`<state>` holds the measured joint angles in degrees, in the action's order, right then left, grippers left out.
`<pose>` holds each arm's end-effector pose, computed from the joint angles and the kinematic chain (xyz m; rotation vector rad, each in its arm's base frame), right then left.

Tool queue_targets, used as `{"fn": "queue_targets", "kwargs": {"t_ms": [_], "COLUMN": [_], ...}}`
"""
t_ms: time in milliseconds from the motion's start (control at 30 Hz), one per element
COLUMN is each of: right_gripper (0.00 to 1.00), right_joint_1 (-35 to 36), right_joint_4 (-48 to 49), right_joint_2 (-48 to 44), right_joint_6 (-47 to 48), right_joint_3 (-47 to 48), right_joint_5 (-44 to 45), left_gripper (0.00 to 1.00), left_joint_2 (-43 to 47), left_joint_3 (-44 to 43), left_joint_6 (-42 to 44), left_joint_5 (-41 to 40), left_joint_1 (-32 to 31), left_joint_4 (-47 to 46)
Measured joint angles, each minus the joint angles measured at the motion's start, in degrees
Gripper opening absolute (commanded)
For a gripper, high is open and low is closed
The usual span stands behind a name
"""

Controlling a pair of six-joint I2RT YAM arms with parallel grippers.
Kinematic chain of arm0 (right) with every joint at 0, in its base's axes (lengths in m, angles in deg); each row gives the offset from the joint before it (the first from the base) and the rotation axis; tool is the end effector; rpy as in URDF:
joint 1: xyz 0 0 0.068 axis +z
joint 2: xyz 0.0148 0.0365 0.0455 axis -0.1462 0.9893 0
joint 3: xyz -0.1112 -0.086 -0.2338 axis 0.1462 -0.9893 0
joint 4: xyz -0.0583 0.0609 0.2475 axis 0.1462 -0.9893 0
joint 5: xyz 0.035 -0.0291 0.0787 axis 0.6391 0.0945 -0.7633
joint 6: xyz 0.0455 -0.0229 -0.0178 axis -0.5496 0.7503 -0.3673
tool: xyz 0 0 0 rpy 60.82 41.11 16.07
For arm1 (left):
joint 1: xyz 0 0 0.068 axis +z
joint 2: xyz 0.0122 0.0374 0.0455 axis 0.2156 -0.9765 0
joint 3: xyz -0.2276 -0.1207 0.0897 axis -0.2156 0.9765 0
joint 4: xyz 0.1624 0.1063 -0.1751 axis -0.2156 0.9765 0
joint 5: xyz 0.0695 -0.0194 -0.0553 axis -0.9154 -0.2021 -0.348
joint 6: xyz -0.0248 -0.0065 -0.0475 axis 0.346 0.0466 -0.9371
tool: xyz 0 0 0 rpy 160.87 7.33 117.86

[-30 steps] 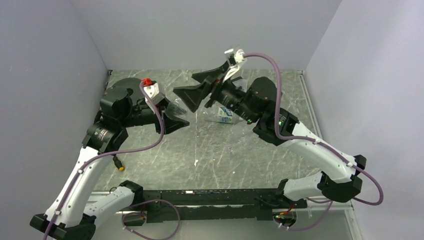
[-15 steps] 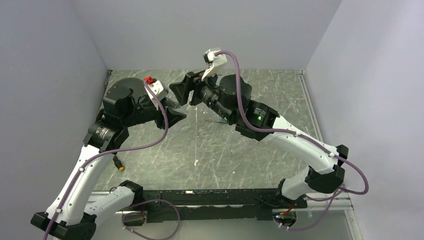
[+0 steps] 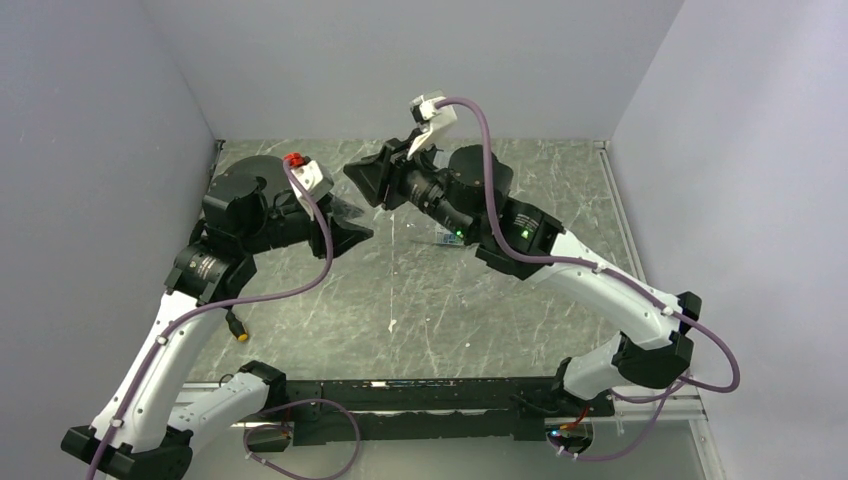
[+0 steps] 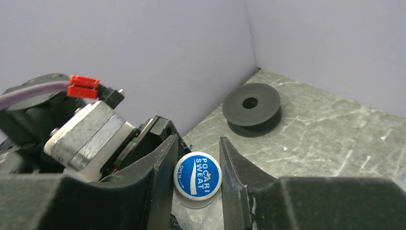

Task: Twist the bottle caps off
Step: Unscrew the bottle cap from the plastic bottle.

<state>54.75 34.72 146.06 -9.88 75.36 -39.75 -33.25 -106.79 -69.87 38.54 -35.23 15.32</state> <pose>0.1515 0.2782 0.5117 -0.3591 1.5353 0.9561 0.1571 -0.0910 0.4290 0.8919 1.5666 -0.8634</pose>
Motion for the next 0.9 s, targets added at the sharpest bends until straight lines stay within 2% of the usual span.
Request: {"fn": "queue_targets", "kwargs": {"t_ms": [67,300,400,433,467,500,533,567,600,733,900], "right_gripper": [0.08,0.04,0.09,0.14,0.30,0.55,0.72,0.87,0.98,1.00,1.00], "right_joint_1": [-1.3,-8.1,-9.0,-9.1,-9.2,-9.2,-9.2,-9.2,-9.2,-9.4,-8.0], "right_joint_4": [0.6,6.1,8.2,8.4,8.5,8.5,8.5,8.3,7.9,5.3,-0.4], "right_joint_2": [-0.9,-4.4,-4.7,-4.8,-4.9,-5.0,-5.1,-5.1,-5.1,-5.1,-4.7], "right_joint_6": [0.7,2.1,2.8,3.1,3.4,3.7,3.8,4.0,4.0,2.6,-0.9], "right_joint_3": [-0.7,-3.6,-3.9,-3.9,-3.9,-3.9,-3.9,-3.9,-3.9,-3.8,-0.6], "right_joint_5": [-5.0,-34.1,-41.9,-43.1,-44.1,-44.7,-44.7,-44.6,-43.8,-35.6,-25.3], "left_gripper": [0.31,0.31,0.30,0.30,0.30,0.30,0.30,0.31,0.32,0.35,0.37], "left_joint_2": [0.0,0.0,0.0,0.0,0.1,0.1,0.1,0.1,0.1,0.7,1.6], "left_joint_3": [0.0,0.0,0.0,0.0,0.0,0.0,0.0,0.0,0.0,0.0,0.5], "left_joint_6": [-1.5,-11.0,-13.5,-14.1,-14.8,-15.0,-15.0,-14.9,-14.4,-11.2,-6.8], "left_joint_5": [2.8,17.1,22.0,23.2,24.3,24.8,25.0,25.0,24.9,22.5,15.2], "left_joint_1": [0.2,0.3,0.2,0.2,0.2,0.2,0.1,0.1,0.1,0.0,0.0], "left_joint_4": [-0.7,-5.7,-7.3,-7.6,-7.9,-8.0,-8.0,-8.0,-8.0,-6.7,-5.6]}}
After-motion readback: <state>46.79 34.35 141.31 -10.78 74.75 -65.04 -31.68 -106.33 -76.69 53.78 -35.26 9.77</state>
